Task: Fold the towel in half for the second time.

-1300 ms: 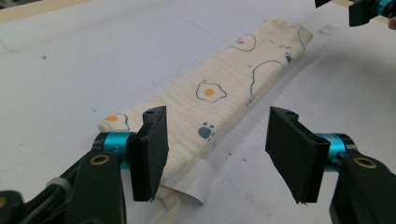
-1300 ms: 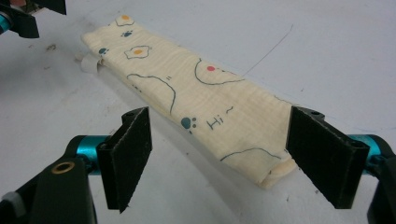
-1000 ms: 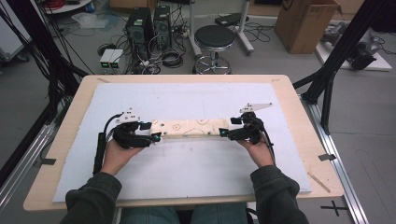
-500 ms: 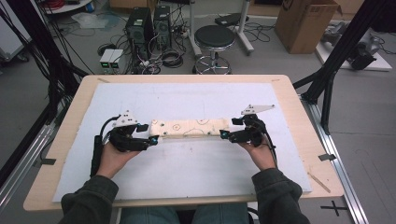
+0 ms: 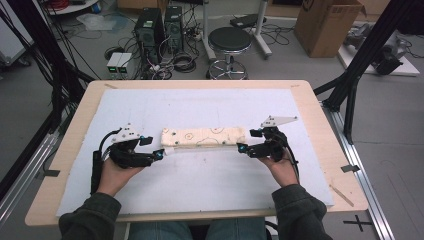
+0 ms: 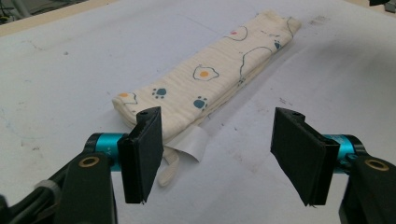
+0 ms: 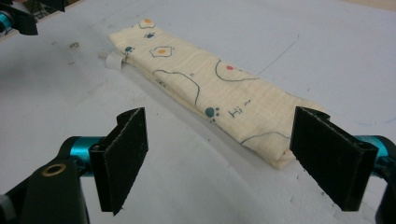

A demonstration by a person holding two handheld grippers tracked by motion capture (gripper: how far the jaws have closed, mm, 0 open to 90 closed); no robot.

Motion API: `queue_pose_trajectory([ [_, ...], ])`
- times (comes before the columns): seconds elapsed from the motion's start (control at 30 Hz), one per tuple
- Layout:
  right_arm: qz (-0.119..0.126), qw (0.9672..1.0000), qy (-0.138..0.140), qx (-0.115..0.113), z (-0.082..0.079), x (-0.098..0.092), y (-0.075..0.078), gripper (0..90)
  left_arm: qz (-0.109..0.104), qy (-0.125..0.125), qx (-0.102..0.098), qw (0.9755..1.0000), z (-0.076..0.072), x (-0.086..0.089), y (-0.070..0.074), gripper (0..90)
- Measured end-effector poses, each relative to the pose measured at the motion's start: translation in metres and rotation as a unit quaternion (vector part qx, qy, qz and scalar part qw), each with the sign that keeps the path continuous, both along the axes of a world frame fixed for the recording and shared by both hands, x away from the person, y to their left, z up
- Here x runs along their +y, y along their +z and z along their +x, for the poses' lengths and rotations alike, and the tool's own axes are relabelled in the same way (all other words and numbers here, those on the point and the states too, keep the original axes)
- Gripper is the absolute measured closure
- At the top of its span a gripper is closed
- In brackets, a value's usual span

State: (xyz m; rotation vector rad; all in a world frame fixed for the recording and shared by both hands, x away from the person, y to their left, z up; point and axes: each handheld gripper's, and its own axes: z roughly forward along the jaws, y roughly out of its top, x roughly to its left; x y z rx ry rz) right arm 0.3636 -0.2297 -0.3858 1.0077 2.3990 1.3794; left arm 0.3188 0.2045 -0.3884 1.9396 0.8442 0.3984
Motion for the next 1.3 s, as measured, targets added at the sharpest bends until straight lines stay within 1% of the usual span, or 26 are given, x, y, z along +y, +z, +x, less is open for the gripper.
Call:
queue_pose_trajectory([
  [0.07,-0.001,1.0000,-0.001,0.002,-0.002,-0.002,-0.001,18.4,0.001,0.003,-0.002,1.0000,-0.002,0.001,-0.001,34.4],
  [0.1,-0.001,1.0000,-0.001,0.000,-0.002,-0.003,-0.002,18.2,0.002,0.003,-0.002,1.0000,-0.003,0.002,-0.001,34.2],
  [0.13,0.000,1.0000,-0.003,0.003,-0.004,-0.003,-0.003,18.0,0.005,0.004,-0.002,1.0000,-0.004,0.004,-0.001,33.9],
  [0.17,-0.001,1.0000,-0.003,0.001,-0.004,-0.004,-0.004,17.8,0.001,0.007,-0.002,1.0000,-0.005,0.004,-0.002,33.4],
  [0.23,-0.003,1.0000,-0.002,0.003,-0.006,-0.006,-0.005,17.5,0.003,0.009,-0.002,1.0000,-0.008,0.006,-0.002,32.1],
  [0.33,-0.006,1.0000,-0.003,0.002,-0.008,-0.007,-0.007,17.0,0.002,0.009,-0.003,1.0000,-0.010,0.009,-0.003,31.6],
  [0.43,-0.008,1.0000,-0.002,-0.003,-0.010,-0.009,-0.008,15.9,0.006,0.010,-0.005,0.9999,-0.014,0.010,-0.004,31.2],
  [0.47,-0.007,1.0000,-0.003,-0.001,-0.012,-0.009,-0.008,15.9,0.007,0.010,-0.006,0.9999,-0.015,0.011,-0.004,31.0],
  [0.53,-0.007,1.0000,-0.002,-0.006,-0.013,-0.010,-0.009,14.6,0.007,0.010,-0.006,0.9999,-0.017,0.012,-0.005,30.6],
  [0.57,-0.007,1.0000,-0.004,-0.004,-0.015,-0.009,-0.009,13.9,0.010,0.009,-0.007,0.9999,-0.018,0.013,-0.005,30.5],
  [0.73,-0.009,0.9999,-0.002,-0.008,-0.019,-0.011,-0.013,12.8,0.010,0.013,-0.004,0.9999,-0.022,0.015,-0.009,29.9],
  [0.77,-0.008,0.9999,-0.003,-0.008,-0.020,-0.011,-0.014,12.8,0.013,0.013,-0.003,0.9998,-0.023,0.016,-0.009,29.5],
  [0.87,-0.006,0.9999,-0.006,-0.007,-0.024,-0.015,-0.016,12.7,0.010,0.013,-0.004,0.9998,-0.027,0.017,-0.011,28.8],
  [0.97,-0.006,0.9999,-0.011,-0.006,-0.027,-0.019,-0.018,12.5,0.013,0.014,-0.006,0.9998,-0.030,0.018,-0.013,28.5],
  [1.0,-0.005,0.9999,-0.011,-0.007,-0.027,-0.020,-0.019,12.5,0.013,0.012,-0.005,0.9998,-0.031,0.019,-0.013,28.4],
  [1.13,-0.002,0.9998,-0.017,-0.011,-0.032,-0.026,-0.019,12.3,0.009,0.015,-0.004,0.9998,-0.035,0.021,-0.013,26.3],
  [1.23,0.000,0.9997,-0.022,-0.012,-0.036,-0.030,-0.019,12.3,0.015,0.016,-0.005,0.9998,-0.038,0.023,-0.013,26.1],
  [1.3,-0.001,0.9996,-0.024,-0.011,-0.038,-0.032,-0.019,12.3,0.012,0.019,-0.004,0.9997,-0.041,0.024,-0.014,26.0],
])
